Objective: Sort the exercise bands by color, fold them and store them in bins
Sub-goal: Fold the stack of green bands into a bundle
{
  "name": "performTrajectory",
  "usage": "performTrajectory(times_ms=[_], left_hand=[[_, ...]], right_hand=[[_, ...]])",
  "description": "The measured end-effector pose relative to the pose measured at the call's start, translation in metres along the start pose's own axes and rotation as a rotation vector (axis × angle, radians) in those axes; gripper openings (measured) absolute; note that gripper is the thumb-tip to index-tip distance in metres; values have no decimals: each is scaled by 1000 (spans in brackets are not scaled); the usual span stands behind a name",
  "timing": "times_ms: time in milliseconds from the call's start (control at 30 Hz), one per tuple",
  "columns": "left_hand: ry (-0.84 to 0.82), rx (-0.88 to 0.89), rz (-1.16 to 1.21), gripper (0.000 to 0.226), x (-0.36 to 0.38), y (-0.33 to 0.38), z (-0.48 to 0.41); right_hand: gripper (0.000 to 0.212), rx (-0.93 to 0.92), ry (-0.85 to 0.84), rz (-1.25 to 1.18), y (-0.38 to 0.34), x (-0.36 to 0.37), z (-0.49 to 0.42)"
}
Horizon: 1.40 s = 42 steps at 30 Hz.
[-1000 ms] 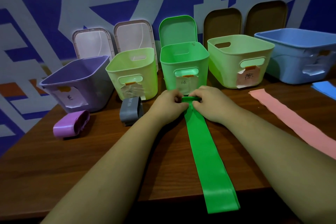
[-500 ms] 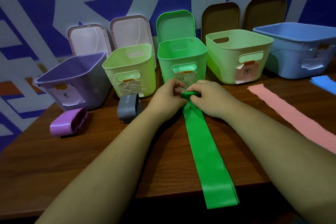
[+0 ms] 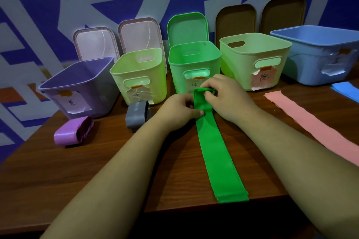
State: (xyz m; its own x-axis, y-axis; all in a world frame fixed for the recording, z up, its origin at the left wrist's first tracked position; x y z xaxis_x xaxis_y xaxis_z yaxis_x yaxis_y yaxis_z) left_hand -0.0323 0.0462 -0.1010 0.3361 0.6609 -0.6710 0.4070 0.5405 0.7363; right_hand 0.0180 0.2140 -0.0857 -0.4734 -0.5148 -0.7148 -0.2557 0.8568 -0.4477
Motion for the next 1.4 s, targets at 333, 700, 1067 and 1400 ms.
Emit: performTrajectory(times_ms=[333, 700, 1067, 1400], left_hand=[[167, 7, -110, 12, -2, -8, -11], [23, 98, -209, 25, -14, -9, 5], [-38, 50, -244, 28, -17, -4, 10], [-63, -3, -129, 16, -15, -5, 10]], right_hand=[[16, -45, -62, -32, -13, -5, 10], [17, -104, -269, -66, -7, -11, 33], [8, -79, -477, -135, -4, -6, 38], [22, 160, -244, -40, 13, 1, 20]])
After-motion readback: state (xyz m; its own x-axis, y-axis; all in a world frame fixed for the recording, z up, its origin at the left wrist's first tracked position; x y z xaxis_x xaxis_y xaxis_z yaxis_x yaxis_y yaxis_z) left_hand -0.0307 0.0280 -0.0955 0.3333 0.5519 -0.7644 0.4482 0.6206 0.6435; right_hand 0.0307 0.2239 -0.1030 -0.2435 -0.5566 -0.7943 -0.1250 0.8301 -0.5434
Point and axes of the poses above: each hand's wrist, its own z-axis away from the middle knuckle, its own x-axis out of the palm, y = z × x, the point moved 3 cm from there along -z, towards the middle knuckle, and after that the axes turned 2 degrees about z, right-handed, at the moved point
